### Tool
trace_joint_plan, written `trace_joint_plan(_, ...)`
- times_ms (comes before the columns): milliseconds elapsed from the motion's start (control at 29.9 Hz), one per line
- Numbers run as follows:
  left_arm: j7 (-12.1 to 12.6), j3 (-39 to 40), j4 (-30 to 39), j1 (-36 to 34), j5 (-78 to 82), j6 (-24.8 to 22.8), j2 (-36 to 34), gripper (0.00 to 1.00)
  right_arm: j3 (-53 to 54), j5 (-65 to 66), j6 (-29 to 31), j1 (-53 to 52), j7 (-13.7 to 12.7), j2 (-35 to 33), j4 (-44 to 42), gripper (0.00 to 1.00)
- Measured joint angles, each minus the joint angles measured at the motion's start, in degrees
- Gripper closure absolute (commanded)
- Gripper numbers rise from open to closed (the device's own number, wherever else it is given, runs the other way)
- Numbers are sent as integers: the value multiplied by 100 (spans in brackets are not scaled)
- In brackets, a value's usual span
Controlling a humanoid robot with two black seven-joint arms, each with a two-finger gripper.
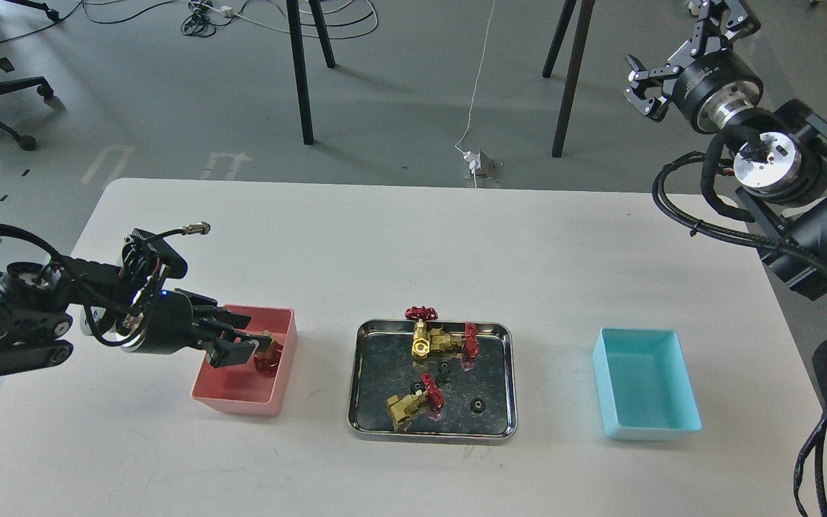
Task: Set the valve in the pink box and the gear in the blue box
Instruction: 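Withdraw the left gripper and reach the right gripper to the tray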
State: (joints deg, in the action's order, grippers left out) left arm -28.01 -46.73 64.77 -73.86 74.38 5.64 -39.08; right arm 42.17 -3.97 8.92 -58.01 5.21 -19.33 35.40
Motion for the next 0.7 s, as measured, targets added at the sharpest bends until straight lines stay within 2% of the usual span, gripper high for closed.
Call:
trace_joint_plan(100, 0, 598, 114, -24, -4, -75, -390, 20, -190, 190, 123, -47, -17, -220, 261, 0)
trace_joint_plan(167, 0, 1237, 338, -78, -18, -265, -794, 18, -499, 618, 457, -155, -18, -420, 395, 0)
trace_joint_plan(334, 0, 3258, 915, -122, -1056, -1291, -1505, 13, -1509, 2633, 1454, -640, -17, -615, 727, 0)
trace_joint_plan(468, 1, 4360, 1025, -9, -3349, -1961, -1439, 11, -2507, 4438, 1861, -804, -42, -718, 1845, 0)
trace_joint_plan(602, 1, 5086, 1061, 108, -5476, -2541, -1107, 10, -3718, 5973, 1908, -1207, -36, -806, 2944, 0)
trace_joint_plan(702, 1, 5604, 1061, 364, -6366, -2866, -832, 10, -4830, 6727, 1909, -1673, -10, -790, 3427, 0)
